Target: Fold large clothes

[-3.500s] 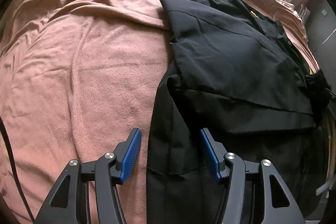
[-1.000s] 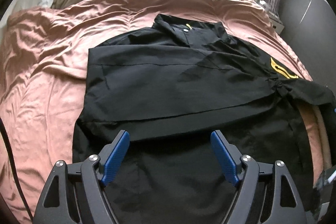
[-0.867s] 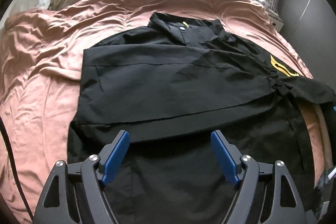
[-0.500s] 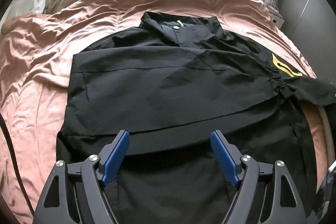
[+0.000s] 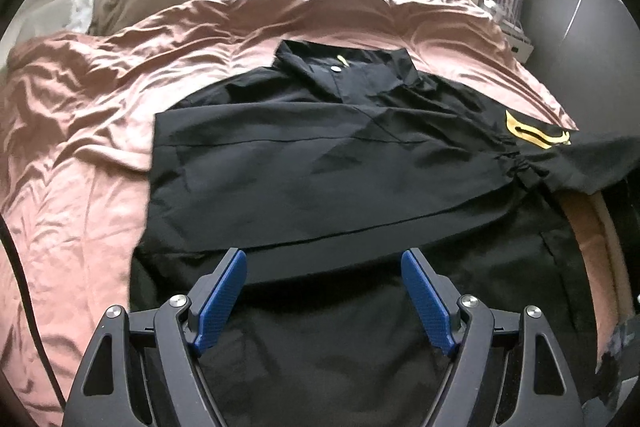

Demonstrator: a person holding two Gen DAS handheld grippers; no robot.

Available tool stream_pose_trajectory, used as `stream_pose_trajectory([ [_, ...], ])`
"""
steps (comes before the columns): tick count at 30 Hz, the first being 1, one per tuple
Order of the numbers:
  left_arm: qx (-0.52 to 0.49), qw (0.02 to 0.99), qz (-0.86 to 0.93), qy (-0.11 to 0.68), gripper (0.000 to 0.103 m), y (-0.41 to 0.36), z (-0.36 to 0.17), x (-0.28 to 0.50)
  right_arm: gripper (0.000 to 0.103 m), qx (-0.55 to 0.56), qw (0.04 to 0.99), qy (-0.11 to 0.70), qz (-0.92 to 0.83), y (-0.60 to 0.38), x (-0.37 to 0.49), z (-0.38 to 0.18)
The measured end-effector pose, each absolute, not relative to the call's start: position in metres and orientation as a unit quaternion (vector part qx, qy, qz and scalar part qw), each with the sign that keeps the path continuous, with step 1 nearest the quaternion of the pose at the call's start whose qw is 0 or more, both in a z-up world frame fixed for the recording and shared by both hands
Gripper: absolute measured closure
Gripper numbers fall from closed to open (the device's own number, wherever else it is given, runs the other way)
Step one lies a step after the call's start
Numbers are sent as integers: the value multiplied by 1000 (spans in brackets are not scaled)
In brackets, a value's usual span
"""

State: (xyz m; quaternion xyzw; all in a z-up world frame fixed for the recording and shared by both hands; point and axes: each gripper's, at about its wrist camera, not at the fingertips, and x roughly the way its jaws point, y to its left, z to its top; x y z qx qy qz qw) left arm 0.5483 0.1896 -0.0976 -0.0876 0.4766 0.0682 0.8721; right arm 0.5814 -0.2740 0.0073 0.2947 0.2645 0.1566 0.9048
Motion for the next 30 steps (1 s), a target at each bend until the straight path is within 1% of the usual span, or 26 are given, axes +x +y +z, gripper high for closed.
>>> stream_pose_trajectory([
  [9, -121, 879, 97, 452, 22, 237, -83, 498, 103, 247, 910, 247, 223, -201, 558, 63],
  [15, -148, 875, 111, 448, 22, 266, -88, 465, 103, 225, 906, 244, 262, -166, 557, 78],
  [22, -161, 874, 125, 440, 22, 298, -94, 425, 103, 190, 898, 260, 300, -120, 578, 79],
  [30, -178, 869, 148, 438, 22, 342, -105, 384, 103, 157, 877, 308, 333, -57, 607, 60],
])
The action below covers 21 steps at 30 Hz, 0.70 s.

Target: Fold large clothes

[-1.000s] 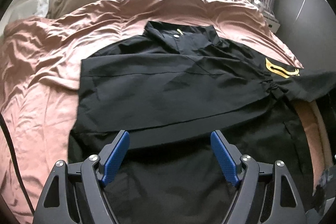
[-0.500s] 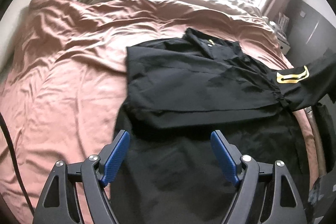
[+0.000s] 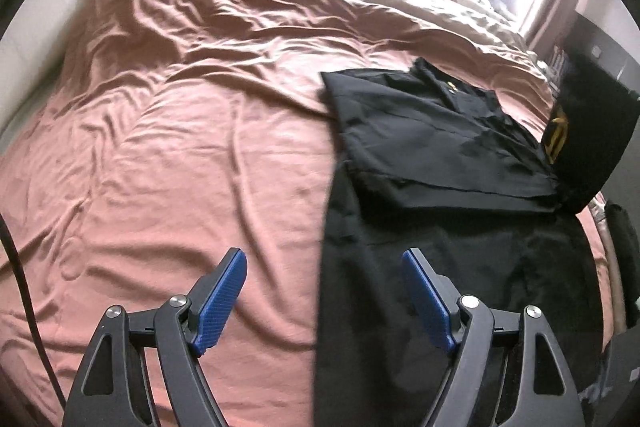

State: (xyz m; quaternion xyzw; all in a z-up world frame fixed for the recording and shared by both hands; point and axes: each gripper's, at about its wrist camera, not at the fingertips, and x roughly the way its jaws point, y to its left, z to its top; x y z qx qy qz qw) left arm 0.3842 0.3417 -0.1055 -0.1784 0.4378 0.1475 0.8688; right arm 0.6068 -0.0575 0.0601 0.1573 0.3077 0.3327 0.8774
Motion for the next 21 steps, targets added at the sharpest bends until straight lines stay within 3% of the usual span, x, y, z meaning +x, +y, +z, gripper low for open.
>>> stream_pose_trajectory([
  [12, -207, 851, 176, 450, 22, 388, -133, 340, 102, 134, 830, 437, 320, 20, 668, -25],
  [17, -220, 848, 188, 444, 22, 398, -135, 333, 100, 122, 820, 463, 315, 22, 672, -34],
  [19, -225, 850, 188, 438, 22, 397, -134, 335, 90, 118, 816, 469, 315, 16, 668, -37],
  [20, -227, 851, 184, 436, 22, 394, -133, 337, 67, 116, 813, 471, 322, 12, 662, -38],
  [21, -225, 853, 178, 435, 22, 390, -131, 340, 29, 111, 810, 474, 327, 10, 659, -39],
])
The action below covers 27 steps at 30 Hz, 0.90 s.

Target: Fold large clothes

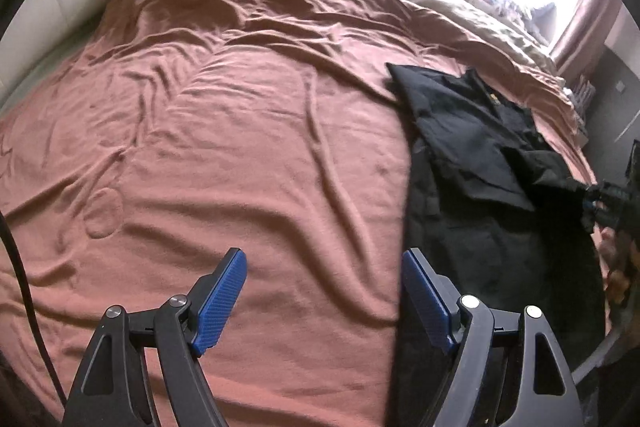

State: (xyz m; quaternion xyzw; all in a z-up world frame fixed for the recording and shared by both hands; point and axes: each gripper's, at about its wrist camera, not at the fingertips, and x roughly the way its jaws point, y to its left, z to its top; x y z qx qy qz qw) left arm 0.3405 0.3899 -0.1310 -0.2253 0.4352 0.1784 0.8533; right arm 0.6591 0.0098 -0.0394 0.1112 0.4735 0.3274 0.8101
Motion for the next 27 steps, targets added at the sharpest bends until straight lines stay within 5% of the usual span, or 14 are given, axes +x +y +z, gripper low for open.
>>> stream_pose_trajectory([
  [1, -221, 855, 174, 436, 22, 385, -129, 344, 17, 107, 806, 475, 335, 4, 655, -41],
  [2, -215, 857, 169, 437, 22, 379, -127, 348, 16, 108, 804, 474, 342, -2, 653, -40],
  [16, -136, 885, 74, 439, 22, 258, -93, 443, 16, 147, 830, 441, 308, -184, 647, -52],
  [27, -70, 882, -10, 467, 22, 135, -91, 540, 40, 172, 849, 430, 256, -281, 651, -67],
])
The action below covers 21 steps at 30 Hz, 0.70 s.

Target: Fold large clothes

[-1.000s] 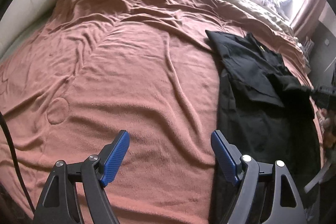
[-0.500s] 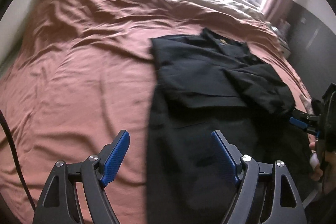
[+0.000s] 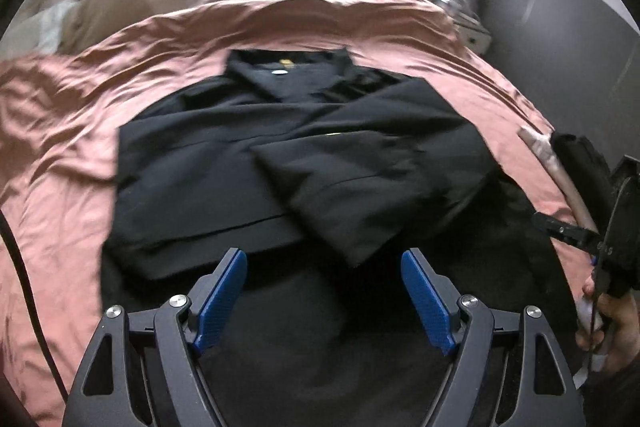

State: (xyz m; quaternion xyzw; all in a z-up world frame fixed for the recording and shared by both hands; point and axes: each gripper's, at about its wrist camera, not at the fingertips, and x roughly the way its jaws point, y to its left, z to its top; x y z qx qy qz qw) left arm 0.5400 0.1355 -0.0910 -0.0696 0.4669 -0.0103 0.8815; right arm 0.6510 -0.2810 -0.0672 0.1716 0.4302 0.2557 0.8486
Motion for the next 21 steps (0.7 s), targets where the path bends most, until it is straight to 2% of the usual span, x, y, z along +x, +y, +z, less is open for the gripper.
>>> stream_pose_trajectory([
  [10, -61, 857, -56, 508, 22, 56, -108, 624, 41, 214, 840, 435, 246, -299, 618, -93],
  [21, 27, 826, -21, 563, 22, 14, -172, 666, 41, 234, 838, 428, 244, -330, 601, -99],
])
